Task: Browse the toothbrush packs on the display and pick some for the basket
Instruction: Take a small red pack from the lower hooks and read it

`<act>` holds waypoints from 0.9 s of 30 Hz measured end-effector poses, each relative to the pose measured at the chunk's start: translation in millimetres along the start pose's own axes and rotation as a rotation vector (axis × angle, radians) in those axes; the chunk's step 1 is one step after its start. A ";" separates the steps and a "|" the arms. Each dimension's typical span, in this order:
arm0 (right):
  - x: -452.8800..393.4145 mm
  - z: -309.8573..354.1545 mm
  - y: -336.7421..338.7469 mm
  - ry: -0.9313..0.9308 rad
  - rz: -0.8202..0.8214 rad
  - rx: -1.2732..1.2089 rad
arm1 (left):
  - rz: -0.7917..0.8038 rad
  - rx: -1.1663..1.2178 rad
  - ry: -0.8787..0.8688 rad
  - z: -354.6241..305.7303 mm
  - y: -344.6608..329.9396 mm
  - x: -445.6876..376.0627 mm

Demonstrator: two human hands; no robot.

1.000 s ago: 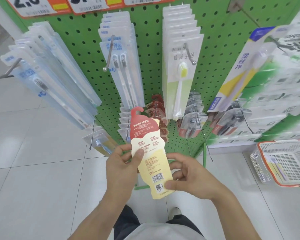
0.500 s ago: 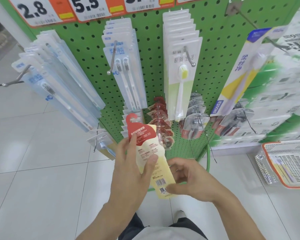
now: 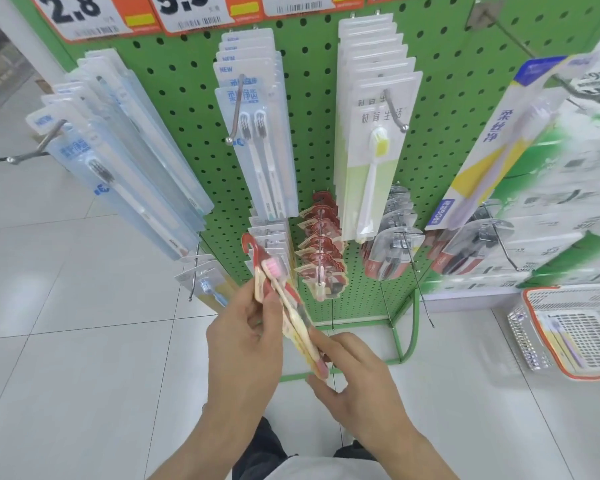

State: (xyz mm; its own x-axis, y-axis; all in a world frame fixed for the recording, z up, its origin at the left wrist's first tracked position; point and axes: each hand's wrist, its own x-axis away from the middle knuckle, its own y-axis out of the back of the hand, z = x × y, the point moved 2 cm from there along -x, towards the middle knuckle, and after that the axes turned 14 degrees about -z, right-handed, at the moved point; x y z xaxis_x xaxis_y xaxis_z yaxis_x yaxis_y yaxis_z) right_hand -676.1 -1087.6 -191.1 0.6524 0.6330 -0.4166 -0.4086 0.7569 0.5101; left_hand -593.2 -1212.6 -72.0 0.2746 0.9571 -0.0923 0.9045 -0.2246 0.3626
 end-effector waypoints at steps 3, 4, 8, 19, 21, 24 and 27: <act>-3.3 -5.0 4.1 -0.138 0.038 -0.075 | 0.019 0.001 0.062 14.5 -1.9 -4.9; -5.7 -6.0 6.1 -0.146 0.029 -0.077 | 0.040 0.011 0.081 19.0 -3.7 -5.9; -23.1 -4.2 20.6 -0.216 -0.092 -0.093 | 0.200 0.049 0.136 30.3 -14.8 -5.6; -68.6 -13.3 19.1 -0.413 -0.134 -0.136 | 0.352 -0.091 0.123 60.6 -44.9 -16.7; -72.3 -19.0 16.6 -0.416 -0.128 -0.119 | 0.316 -0.134 0.078 62.3 -47.8 -17.7; -74.9 -28.0 10.0 -0.419 -0.112 -0.097 | 0.300 -0.166 -0.036 62.5 -50.1 -17.0; -75.7 -29.3 3.4 -0.387 -0.090 -0.105 | 0.281 -0.270 -0.200 62.4 -52.6 -17.8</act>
State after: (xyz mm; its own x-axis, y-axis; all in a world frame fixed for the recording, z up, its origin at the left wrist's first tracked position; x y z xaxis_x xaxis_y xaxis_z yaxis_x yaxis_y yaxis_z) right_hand -745.5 -1128.2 -179.8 0.8723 0.4706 -0.1325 -0.3887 0.8319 0.3961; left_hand -625.3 -1229.3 -147.3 0.5798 0.8054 -0.1230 0.6748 -0.3901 0.6264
